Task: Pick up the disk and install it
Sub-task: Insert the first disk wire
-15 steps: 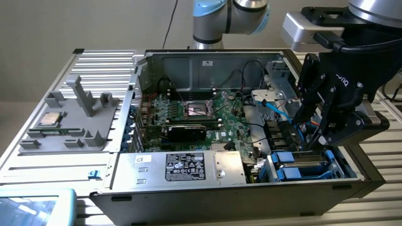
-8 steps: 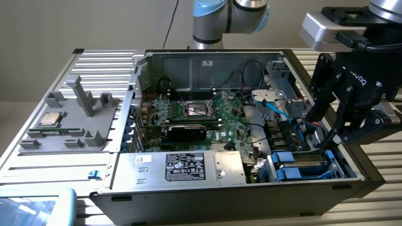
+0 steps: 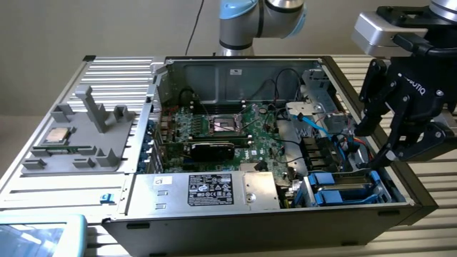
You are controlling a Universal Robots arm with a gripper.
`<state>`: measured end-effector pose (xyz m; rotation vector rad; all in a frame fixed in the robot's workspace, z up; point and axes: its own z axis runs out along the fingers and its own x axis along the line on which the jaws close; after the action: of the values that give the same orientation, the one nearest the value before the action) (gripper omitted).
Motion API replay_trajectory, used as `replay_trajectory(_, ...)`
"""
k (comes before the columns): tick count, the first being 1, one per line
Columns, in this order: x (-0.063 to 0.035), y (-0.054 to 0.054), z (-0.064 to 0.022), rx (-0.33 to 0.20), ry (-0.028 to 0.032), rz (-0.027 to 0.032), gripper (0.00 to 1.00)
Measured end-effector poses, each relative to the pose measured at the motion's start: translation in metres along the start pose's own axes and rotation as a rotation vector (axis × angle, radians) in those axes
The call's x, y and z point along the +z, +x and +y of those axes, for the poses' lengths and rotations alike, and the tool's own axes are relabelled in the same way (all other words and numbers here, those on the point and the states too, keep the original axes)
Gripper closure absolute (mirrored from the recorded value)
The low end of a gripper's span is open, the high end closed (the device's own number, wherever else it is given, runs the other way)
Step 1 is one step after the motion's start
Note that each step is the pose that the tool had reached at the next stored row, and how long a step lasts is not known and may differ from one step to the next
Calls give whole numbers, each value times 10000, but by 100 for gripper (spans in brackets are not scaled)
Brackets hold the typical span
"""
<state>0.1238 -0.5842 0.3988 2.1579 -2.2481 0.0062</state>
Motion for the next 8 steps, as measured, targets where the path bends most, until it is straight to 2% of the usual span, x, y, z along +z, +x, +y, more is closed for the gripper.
replay_trajectory(8,62,-96,-172,59,-1,0,42)
